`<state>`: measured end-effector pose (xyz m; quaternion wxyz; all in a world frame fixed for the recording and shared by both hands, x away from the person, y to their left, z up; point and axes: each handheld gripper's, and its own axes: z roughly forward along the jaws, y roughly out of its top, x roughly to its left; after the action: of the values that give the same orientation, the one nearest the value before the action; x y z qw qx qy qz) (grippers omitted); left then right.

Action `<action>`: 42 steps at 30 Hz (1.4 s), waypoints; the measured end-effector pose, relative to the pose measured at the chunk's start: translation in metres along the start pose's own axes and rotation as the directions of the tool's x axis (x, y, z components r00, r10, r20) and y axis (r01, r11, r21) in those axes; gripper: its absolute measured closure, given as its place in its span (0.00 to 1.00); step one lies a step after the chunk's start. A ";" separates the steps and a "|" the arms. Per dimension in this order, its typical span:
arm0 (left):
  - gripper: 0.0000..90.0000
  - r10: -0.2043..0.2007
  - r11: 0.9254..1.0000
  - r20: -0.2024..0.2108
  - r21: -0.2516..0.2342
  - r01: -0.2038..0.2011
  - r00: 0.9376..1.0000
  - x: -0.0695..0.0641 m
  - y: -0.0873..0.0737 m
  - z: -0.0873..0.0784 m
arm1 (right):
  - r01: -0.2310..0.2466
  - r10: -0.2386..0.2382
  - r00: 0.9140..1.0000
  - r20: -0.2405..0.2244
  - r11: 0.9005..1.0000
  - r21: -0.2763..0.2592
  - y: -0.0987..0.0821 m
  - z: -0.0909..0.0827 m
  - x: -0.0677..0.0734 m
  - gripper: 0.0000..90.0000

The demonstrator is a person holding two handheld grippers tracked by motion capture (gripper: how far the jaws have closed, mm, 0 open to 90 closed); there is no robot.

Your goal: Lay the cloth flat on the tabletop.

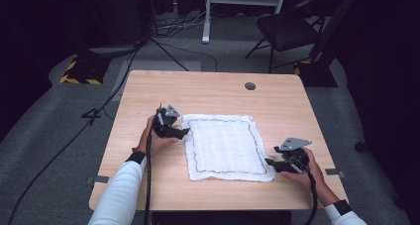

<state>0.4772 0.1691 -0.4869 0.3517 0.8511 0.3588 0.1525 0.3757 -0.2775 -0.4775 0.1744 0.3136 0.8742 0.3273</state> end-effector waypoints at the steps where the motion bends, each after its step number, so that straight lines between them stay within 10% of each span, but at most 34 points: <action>1: 0.27 0.000 1.000 0.000 0.000 0.000 1.000 0.000 0.000 0.000 | 0.000 0.000 1.000 0.000 1.000 0.000 0.000 0.000 0.000 0.44; 6: 0.27 -0.074 0.997 -0.002 0.003 0.074 0.997 0.010 0.004 0.007 | 0.049 -0.053 0.997 -0.053 0.997 -0.066 0.019 0.001 0.020 0.47; 13: 0.26 -0.119 0.993 -0.028 -0.007 0.119 0.993 0.020 0.014 0.024 | 0.161 -0.174 0.971 -0.161 0.983 -0.092 0.048 0.028 0.066 0.50; 24: 0.25 -0.125 0.992 -0.049 0.015 0.126 0.991 0.026 0.015 0.035 | 0.283 -0.315 0.906 -0.284 0.947 -0.149 0.087 0.063 0.128 0.53; 32: 0.48 -0.114 0.993 -0.014 -0.010 0.114 0.993 0.024 0.013 0.032 | 0.360 -0.395 0.858 -0.329 0.918 -0.165 0.106 0.090 0.173 0.57; 42: 0.87 -0.089 0.996 0.068 0.000 0.089 0.994 0.027 0.011 0.027 | 0.329 -0.358 0.883 -0.303 0.933 -0.143 0.110 0.103 0.178 0.86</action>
<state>0.5156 0.1703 -0.4983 0.3716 0.8383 0.3840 0.1081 0.3442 -0.0474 -0.4951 0.0972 0.0879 0.9173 0.3759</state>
